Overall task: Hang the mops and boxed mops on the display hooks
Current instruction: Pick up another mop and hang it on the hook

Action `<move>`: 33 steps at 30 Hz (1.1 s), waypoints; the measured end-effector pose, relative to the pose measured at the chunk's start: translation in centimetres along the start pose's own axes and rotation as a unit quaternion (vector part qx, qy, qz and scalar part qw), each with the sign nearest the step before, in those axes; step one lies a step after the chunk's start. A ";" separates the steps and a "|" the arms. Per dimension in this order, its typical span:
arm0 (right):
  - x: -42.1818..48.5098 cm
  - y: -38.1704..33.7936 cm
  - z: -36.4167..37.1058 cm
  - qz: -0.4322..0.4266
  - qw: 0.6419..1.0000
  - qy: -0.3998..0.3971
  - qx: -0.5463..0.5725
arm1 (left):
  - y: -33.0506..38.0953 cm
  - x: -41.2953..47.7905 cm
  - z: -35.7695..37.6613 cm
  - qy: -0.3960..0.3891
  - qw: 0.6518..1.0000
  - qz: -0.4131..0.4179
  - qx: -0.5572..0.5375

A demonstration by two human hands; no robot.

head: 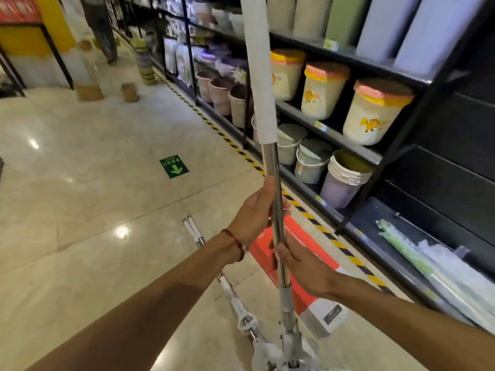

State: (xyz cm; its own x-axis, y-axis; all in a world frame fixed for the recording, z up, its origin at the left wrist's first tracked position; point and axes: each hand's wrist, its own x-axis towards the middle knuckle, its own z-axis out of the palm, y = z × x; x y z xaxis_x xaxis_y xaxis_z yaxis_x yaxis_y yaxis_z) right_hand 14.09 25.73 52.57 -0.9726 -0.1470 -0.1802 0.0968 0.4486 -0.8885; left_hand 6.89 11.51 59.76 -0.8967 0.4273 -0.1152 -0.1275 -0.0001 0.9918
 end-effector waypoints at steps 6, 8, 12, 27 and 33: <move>-7.9 -4.4 -7.8 0.000 0.999 0.023 -0.034 | 7.5 -2.2 9.7 -0.072 0.992 0.020 -0.103; -11.4 -5.8 -10.9 0.011 0.998 0.019 -0.055 | 9.4 -3.7 13.5 -0.081 0.990 0.024 -0.115; -19.9 -8.1 -17.7 0.028 0.986 0.028 -0.163 | 12.8 -7.7 21.4 -0.119 0.990 0.045 -0.062; -47.7 -18.3 -35.3 -0.135 0.914 0.381 -0.033 | 23.0 -19.3 43.5 -0.219 0.966 0.096 0.096; -51.4 -21.3 -40.9 -0.132 0.882 0.452 -0.007 | 25.0 -18.5 50.1 -0.310 0.945 0.042 0.099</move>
State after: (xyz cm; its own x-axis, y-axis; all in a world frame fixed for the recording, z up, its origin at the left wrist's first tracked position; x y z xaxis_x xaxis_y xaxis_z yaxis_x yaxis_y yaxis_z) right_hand 53.33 59.77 98.02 -0.7328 0.5121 0.4480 -0.1552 0.5152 -0.8429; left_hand 41.48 48.88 89.44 -0.4715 0.8808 -0.0431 0.0698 0.0860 0.9938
